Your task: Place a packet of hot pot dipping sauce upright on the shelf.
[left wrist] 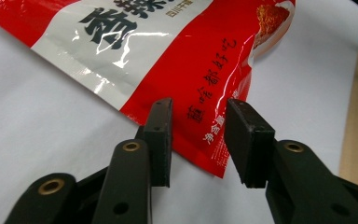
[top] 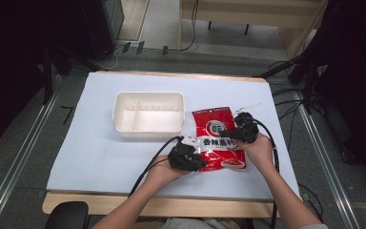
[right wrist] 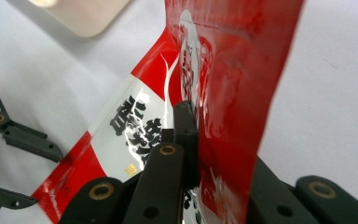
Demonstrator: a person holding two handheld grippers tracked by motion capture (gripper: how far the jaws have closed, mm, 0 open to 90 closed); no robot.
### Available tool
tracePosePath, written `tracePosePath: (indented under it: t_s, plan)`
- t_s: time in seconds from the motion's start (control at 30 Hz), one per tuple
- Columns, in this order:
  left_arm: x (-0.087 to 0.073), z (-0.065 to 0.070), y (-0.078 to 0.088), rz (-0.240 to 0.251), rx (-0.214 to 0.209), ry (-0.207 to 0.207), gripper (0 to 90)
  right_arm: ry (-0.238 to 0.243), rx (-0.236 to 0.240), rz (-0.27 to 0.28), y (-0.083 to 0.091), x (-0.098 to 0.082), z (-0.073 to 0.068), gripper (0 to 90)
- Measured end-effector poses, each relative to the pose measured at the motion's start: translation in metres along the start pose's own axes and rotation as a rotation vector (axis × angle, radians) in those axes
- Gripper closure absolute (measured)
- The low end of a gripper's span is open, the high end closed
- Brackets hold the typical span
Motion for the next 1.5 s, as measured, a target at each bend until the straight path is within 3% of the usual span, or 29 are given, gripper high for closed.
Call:
tracePosePath:
  t_s: [0.3, 0.47, 0.7, 0.87, 1.17, 1.37, 1.5]
  plan:
    - [0.004, -0.001, 0.033, 0.082, -0.007, -0.017, 49.2, 0.012, 0.042, 0.04, 0.021, 0.007, -0.013, 90.0]
    - [0.001, -0.004, 0.049, 0.071, -0.021, 0.011, 41.1, 0.027, 0.067, 0.045, 0.032, 0.008, -0.019, 90.0]
    - [-0.002, -0.006, 0.074, 0.112, -0.021, -0.001, 36.7, 0.049, 0.105, 0.056, 0.046, 0.013, -0.03, 90.0]
    - [-0.01, -0.009, 0.087, 0.097, 0.007, -0.041, 35.4, 0.068, 0.129, 0.078, 0.06, 0.017, -0.04, 90.0]
    - [-0.018, -0.014, 0.094, 0.097, 0.019, -0.056, 34.3, 0.105, 0.116, 0.121, 0.081, 0.024, -0.055, 90.0]
    - [-0.019, -0.018, 0.096, 0.11, 0.024, -0.042, 34.3, 0.125, 0.08, 0.135, 0.088, 0.033, -0.062, 90.0]
    - [-0.021, -0.019, 0.099, 0.109, 0.023, -0.037, 34.3, 0.129, 0.083, 0.135, 0.091, 0.039, -0.064, 90.0]
Point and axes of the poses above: each handheld gripper's, and its own axes: y roughly backward along the jaws, x roughly out of its top, z roughly to its right, the point moved 3 cm from there along -y, roughly forward along the jaws, and after that the axes turned 10 degrees about -y, right-handed, at the moved point
